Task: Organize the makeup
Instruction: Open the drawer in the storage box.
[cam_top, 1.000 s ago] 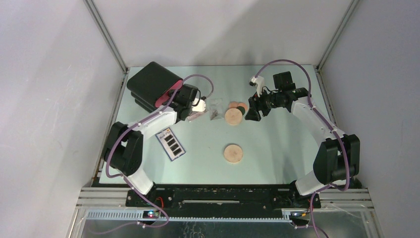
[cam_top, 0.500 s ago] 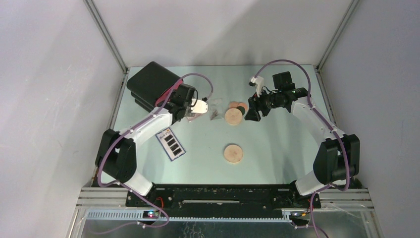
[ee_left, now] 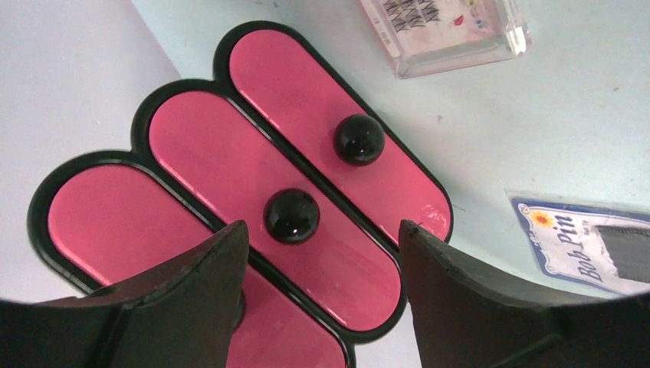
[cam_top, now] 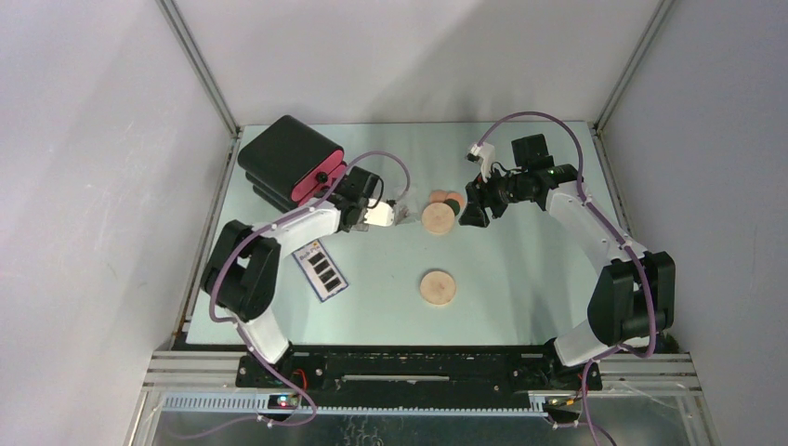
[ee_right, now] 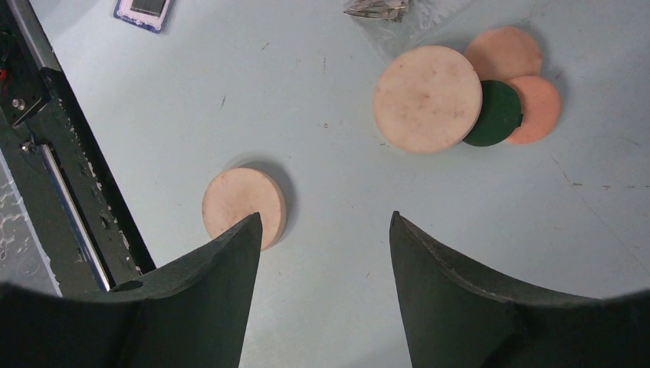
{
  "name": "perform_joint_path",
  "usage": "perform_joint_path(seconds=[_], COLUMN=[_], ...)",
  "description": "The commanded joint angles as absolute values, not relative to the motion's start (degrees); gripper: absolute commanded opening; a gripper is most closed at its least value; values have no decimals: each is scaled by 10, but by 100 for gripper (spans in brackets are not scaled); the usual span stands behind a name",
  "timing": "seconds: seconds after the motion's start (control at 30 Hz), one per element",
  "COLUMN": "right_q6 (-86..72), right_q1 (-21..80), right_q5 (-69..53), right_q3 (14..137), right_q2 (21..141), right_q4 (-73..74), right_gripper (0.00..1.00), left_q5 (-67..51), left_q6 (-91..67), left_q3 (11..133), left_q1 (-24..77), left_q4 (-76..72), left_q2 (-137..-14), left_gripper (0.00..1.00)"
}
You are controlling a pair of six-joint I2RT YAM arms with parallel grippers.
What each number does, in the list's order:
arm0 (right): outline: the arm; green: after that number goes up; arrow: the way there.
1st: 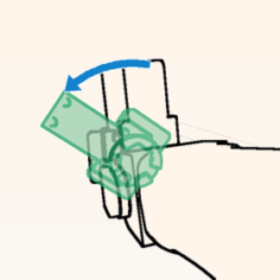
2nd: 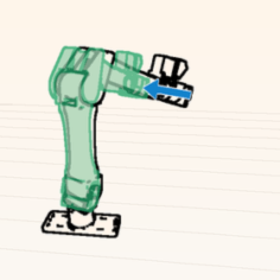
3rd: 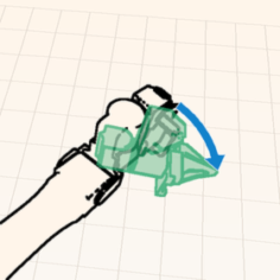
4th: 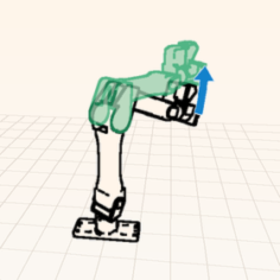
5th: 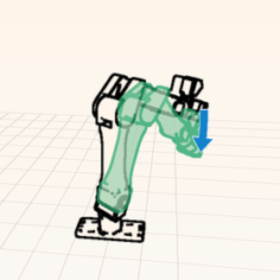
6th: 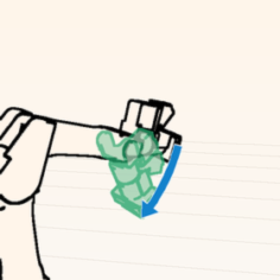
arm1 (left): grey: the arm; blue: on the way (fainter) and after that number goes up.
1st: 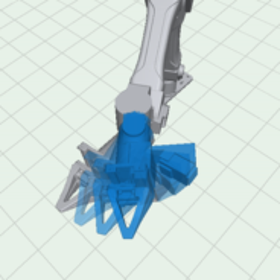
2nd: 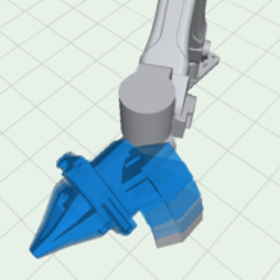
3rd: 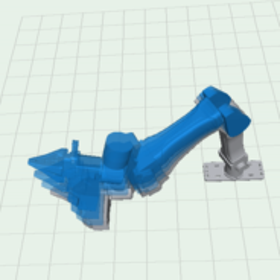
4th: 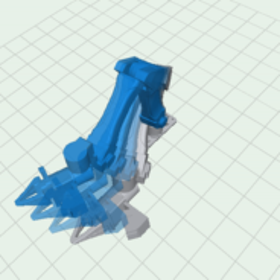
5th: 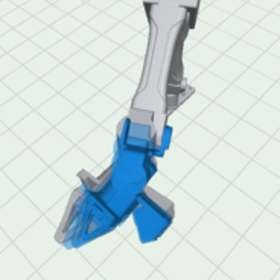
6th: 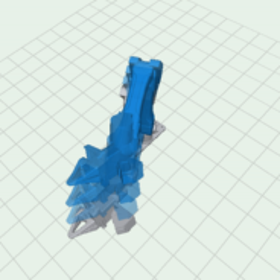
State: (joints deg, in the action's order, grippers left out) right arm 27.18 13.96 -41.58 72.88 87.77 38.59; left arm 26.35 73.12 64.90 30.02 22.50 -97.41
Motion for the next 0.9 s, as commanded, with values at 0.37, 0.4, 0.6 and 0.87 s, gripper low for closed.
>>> perform_joint_path(seconds=[0.37,0.4,0.6,0.87], right_q6=[285,286,286,286], right_q1=[143,143,144,144], right_q5=[-419,-419,-420,-420], right_q3=[733,733,733,733], right_q2=[879,879,879,879], right_q4=[389,389,389,390], right_gripper=[71,71,71,71], left_q5=[342,343,357,367], left_q6=[799,800,808,784], left_q3=[675,676,678,680], left_q1=[283,282,273,284], left_q4=[178,178,178,193], left_q2=[-1011,-1010,-1009,-1015], left_gripper=[71,70,62,30])
